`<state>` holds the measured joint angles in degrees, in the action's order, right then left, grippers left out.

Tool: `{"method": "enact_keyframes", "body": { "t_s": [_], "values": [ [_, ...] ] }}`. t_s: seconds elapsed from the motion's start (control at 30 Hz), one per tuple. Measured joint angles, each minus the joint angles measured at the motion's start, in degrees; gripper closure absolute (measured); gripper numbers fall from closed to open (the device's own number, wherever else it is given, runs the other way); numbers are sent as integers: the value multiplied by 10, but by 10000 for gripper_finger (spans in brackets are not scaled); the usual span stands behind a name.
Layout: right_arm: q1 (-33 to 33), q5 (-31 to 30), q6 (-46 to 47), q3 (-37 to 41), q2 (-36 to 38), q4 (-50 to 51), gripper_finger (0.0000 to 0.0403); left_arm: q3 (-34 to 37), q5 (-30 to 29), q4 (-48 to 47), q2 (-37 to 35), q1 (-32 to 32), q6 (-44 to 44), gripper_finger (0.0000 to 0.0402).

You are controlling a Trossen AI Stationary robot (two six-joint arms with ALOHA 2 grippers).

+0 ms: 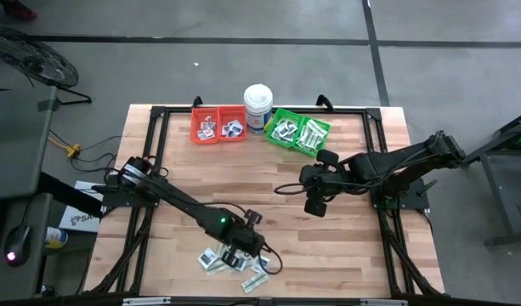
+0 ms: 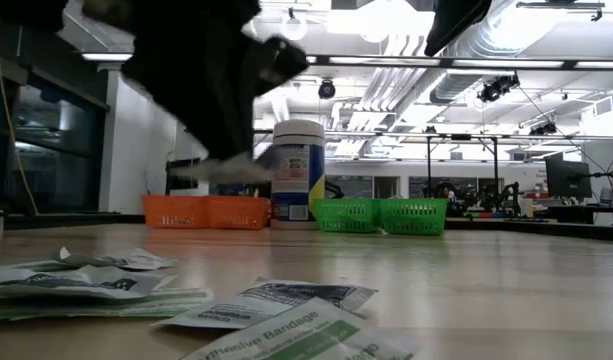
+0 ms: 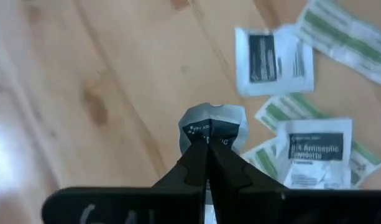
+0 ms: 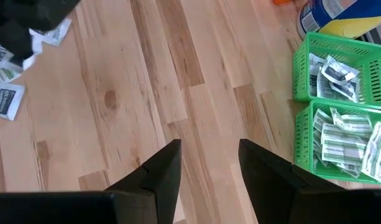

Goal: Pick & Place First Aid Supplies
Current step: Put the black towelette pack into the left green bin

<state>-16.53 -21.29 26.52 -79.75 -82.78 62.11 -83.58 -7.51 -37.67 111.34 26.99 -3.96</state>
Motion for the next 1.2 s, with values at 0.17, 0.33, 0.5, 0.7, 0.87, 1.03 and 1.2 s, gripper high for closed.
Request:
{"method": "enact_keyframes", "body": {
  "t_s": [0.17,0.33,0.5,0.7,0.87,1.03,1.2],
  "values": [
    [0,0,-2,0,0,17,249,-38,-49,-44,-1,0,30,401],
    [0,-1,-5,0,0,86,249,-49,-79,-48,-1,0,46,401],
    [-1,-2,-26,0,0,99,249,-50,-95,18,-2,-17,53,401],
    [-2,21,-62,0,3,56,249,-51,-136,100,-27,-53,14,401],
    [-17,-3,-61,0,36,20,249,-50,-156,125,-52,-84,-19,401],
    [-39,-27,-25,0,83,-25,249,-50,-193,154,-72,-103,-47,401],
    [-63,-55,34,0,106,-60,249,-50,-265,193,-91,-113,-95,401]
  ]
}}
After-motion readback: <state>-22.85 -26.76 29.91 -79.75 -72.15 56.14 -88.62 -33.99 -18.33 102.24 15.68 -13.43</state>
